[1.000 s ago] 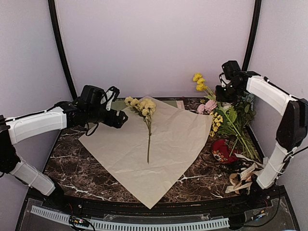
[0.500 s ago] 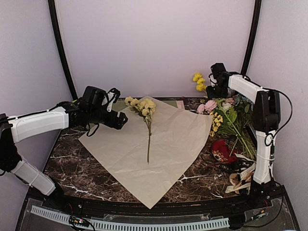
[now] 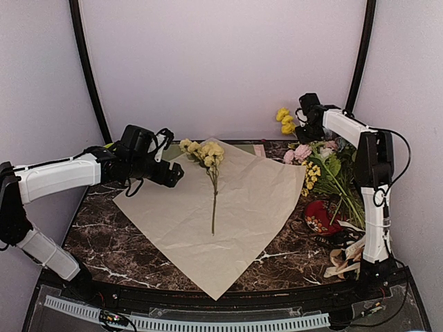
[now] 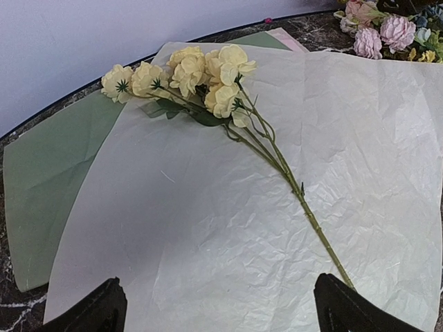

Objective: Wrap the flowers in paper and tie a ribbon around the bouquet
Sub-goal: Pick up the fake flower from the corner of the board, then place the fake flower on the flattened wrapping paper.

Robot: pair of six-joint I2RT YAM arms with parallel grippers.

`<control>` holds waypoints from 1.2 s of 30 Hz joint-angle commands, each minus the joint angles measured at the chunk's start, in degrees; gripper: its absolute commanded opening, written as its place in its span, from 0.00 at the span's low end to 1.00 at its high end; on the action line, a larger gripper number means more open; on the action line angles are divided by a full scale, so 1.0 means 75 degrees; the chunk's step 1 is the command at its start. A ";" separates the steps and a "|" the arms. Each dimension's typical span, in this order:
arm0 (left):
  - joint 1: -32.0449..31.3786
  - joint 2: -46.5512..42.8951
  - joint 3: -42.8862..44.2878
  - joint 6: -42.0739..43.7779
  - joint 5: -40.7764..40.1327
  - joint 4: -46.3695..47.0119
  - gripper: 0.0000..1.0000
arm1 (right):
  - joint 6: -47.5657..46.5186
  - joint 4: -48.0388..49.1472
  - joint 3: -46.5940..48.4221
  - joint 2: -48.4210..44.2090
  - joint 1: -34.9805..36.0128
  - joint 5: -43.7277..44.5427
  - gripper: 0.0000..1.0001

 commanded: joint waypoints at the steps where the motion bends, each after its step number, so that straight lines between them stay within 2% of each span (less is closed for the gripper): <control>1: 0.0015 0.0031 0.0168 0.0106 -0.0082 -0.0138 0.97 | -0.0310 0.0053 0.0303 0.0221 -0.0022 -0.0152 0.33; 4: 0.0007 0.0043 0.0188 0.0107 -0.0077 -0.0153 0.97 | -0.0361 -0.0053 0.0547 0.0406 -0.0034 -0.0202 0.31; 8: 0.0015 0.0031 0.0152 0.0106 -0.0084 -0.0130 0.97 | -0.0390 -0.0256 0.0813 0.0433 -0.0034 -0.0233 0.08; 10: 0.0015 0.0045 0.0176 0.0111 -0.0084 -0.0138 0.97 | -0.0493 -0.0183 0.0772 0.0261 -0.0034 -0.0113 0.00; 16: 0.0015 0.0066 0.0179 0.0107 -0.0047 -0.0145 0.97 | -0.0735 0.0405 0.0185 -0.0923 -0.0034 0.0640 0.00; 28: 0.0015 0.0058 0.0191 0.0120 -0.0024 -0.0162 0.97 | -0.0555 0.3435 -0.2698 -0.5000 0.0064 0.1877 0.00; 31: 0.0015 0.0080 0.0174 0.0140 -0.0079 -0.0134 0.97 | -0.0598 0.4120 -0.3281 -0.6044 0.0245 0.1611 0.00; 36: 0.0015 0.0124 0.0226 0.0130 0.0001 -0.0197 0.97 | 0.0174 0.4587 -0.3674 -0.7285 0.0419 -0.0534 0.00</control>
